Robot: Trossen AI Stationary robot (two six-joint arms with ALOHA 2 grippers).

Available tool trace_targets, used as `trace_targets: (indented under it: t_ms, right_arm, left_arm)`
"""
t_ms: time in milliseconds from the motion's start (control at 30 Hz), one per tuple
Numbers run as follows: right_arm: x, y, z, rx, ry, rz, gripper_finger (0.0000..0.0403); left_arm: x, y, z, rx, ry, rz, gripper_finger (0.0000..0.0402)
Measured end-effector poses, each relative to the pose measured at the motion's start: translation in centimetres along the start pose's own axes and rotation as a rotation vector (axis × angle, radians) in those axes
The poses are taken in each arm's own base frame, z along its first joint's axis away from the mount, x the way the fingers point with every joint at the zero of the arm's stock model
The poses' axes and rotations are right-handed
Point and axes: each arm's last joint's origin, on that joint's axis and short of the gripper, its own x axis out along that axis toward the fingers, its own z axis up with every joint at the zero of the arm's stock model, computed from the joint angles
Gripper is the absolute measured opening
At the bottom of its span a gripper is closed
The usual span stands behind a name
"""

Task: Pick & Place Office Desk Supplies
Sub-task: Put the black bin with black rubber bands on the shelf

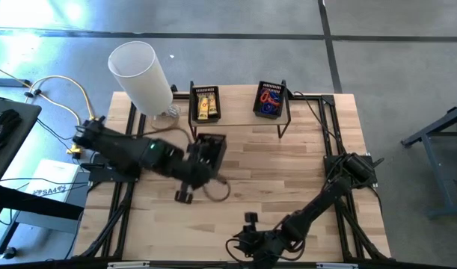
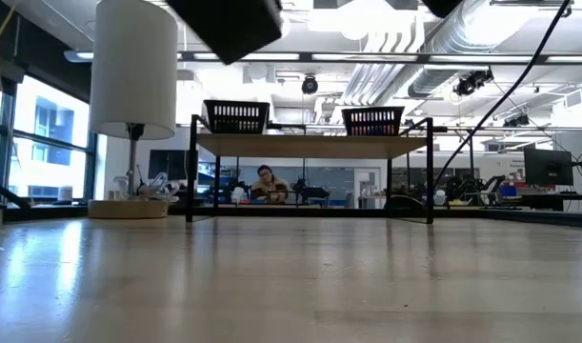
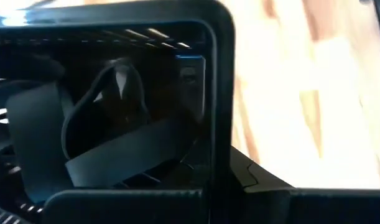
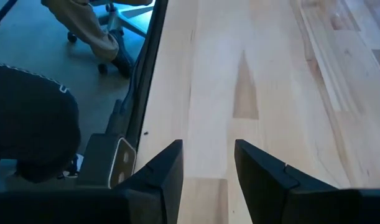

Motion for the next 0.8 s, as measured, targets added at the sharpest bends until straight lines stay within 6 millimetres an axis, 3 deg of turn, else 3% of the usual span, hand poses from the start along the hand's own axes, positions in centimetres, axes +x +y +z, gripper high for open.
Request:
trace_targets:
  t_ms: [233, 500, 633, 800]
  right_arm:
    - [0.2, -0.3, 0.2, -0.032, -0.002, -0.005, 0.0133]
    - [0.4, -0.8, 0.1, -0.068, 0.026, -0.021, 0.0133]
    - [0.4, -0.9, -0.2, -0.068, 0.057, -0.020, 0.0133]
    - [0.3, -1.1, -0.6, -0.055, 0.096, -0.033, 0.0133]
  left_arm:
    - [-0.2, 5.6, 4.1, -0.098, 0.005, 0.086, 0.0001]
    - [2.4, 12.6, 7.3, -0.175, 0.006, 0.097, 0.0000]
    - [4.2, 14.7, 8.0, -0.165, 0.018, 0.114, 0.0000]
    - [5.6, 16.6, 7.5, -0.179, 0.067, 0.127, 0.0000]
